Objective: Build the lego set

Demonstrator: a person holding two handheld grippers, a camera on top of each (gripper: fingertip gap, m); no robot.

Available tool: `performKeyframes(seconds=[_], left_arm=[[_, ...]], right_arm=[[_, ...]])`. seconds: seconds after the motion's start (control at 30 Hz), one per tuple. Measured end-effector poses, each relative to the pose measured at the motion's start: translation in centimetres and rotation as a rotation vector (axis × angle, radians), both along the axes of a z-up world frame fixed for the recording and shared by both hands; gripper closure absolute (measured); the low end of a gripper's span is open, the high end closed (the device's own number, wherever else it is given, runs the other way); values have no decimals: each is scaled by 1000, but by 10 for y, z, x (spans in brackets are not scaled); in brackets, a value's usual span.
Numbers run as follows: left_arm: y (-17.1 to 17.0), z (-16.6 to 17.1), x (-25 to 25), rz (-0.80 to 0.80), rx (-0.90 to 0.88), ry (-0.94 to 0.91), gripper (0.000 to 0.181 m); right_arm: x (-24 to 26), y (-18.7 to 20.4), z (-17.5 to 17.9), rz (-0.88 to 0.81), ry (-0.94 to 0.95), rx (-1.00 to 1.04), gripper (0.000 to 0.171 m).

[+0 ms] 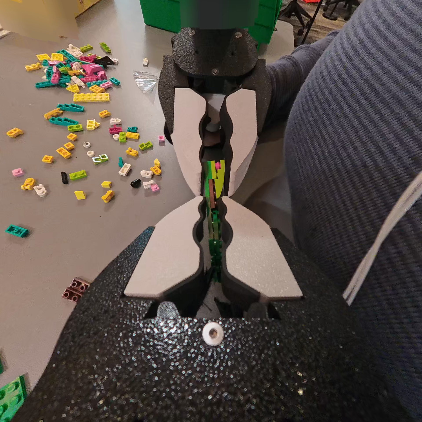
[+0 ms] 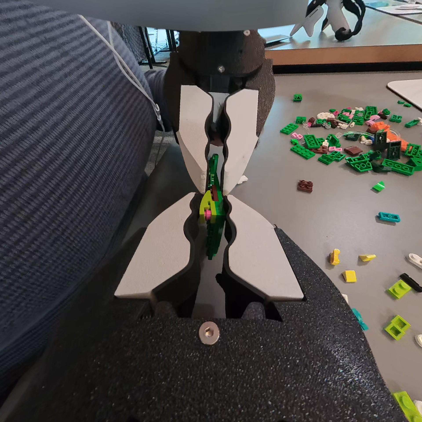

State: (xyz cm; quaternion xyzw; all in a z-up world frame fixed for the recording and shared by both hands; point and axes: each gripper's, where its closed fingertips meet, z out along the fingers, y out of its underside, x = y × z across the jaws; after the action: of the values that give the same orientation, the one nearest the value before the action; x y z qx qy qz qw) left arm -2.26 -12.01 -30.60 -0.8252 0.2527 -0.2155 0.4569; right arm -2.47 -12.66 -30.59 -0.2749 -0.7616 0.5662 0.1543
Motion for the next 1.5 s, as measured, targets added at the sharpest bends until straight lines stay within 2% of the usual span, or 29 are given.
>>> performKeyframes(seconds=[1.17,1.5], left_arm=[[2,-3,3,28,-49,-3,171],[0,-4,6,-6,-63,58,172]], right_arm=[[2,0,-4,-26,-64,-7,153],[4,0,-5,-27,-48,15,153]])
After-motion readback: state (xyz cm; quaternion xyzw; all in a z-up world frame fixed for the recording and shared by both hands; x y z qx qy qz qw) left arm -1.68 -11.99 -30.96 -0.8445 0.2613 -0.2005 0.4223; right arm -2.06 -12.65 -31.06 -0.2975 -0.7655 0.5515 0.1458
